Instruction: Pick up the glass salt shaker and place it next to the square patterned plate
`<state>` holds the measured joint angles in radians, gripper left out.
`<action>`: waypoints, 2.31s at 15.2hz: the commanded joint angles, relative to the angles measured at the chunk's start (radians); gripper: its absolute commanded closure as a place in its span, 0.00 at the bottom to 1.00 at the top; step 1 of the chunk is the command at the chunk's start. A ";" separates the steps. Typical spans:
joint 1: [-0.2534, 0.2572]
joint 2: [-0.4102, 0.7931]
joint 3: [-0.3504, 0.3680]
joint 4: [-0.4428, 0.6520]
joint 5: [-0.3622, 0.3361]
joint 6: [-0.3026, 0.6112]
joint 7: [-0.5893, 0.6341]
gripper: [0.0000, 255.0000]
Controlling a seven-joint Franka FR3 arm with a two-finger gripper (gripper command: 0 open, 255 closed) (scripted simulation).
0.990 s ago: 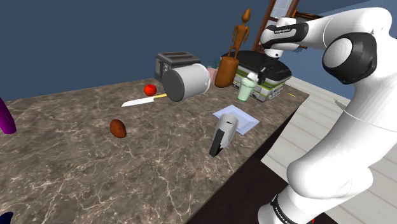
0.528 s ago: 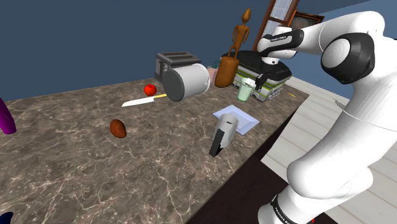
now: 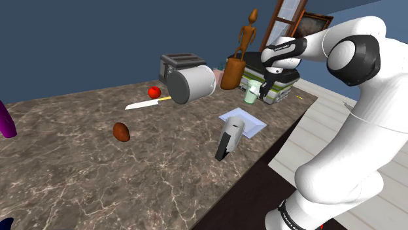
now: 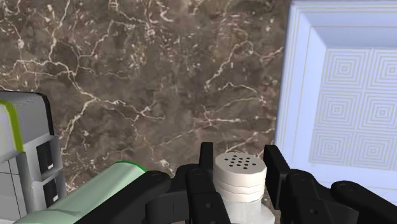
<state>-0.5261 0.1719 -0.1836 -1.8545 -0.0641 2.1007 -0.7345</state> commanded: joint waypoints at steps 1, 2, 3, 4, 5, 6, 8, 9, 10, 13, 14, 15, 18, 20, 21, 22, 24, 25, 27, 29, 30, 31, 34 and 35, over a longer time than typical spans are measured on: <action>-0.001 0.009 0.000 -0.017 0.001 0.026 0.001 1.00; -0.001 0.013 0.000 -0.025 0.001 0.039 0.001 1.00; -0.001 0.018 0.000 -0.033 0.002 0.051 0.002 1.00; -0.001 0.023 0.000 -0.040 0.002 0.063 0.002 1.00; -0.002 0.028 0.000 -0.048 0.003 0.076 0.003 1.00; -0.002 0.033 0.001 -0.055 0.003 0.088 0.003 1.00; -0.003 0.044 0.001 -0.068 0.005 0.112 0.004 1.00; -0.003 0.050 0.001 -0.074 0.005 0.124 0.004 1.00; -0.003 0.056 0.001 -0.081 0.006 0.136 0.004 1.00; -0.003 0.058 0.001 -0.083 0.006 0.140 0.004 1.00; -0.003 0.058 0.001 -0.083 0.006 0.140 0.004 1.00; -0.003 0.058 0.001 -0.083 0.006 0.140 0.004 1.00; -0.003 0.058 0.001 -0.083 0.006 0.140 0.004 1.00; -0.003 0.058 0.001 -0.083 0.006 0.140 0.004 0.00; -0.003 0.058 0.001 -0.083 0.006 0.140 0.004 0.00; -0.003 0.058 0.001 -0.083 0.006 0.140 0.004 0.00; -0.003 0.058 0.001 -0.083 0.006 0.140 0.004 0.00; -0.001 0.040 0.001 -0.071 0.003 0.112 0.006 0.00; 0.004 0.008 0.002 -0.045 -0.001 0.053 0.009 0.00; 0.005 -0.003 0.002 -0.033 -0.003 0.029 0.011 0.00; 0.005 -0.003 0.002 -0.033 -0.003 0.029 0.011 0.00; 0.005 -0.003 0.002 -0.033 -0.003 0.029 0.011 0.00; 0.005 -0.003 0.002 -0.033 -0.003 0.029 0.011 0.00; 0.005 -0.003 0.002 -0.033 -0.003 0.029 0.011 0.00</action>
<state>-0.5210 0.1687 -0.1811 -1.8871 -0.0671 2.1301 -0.7241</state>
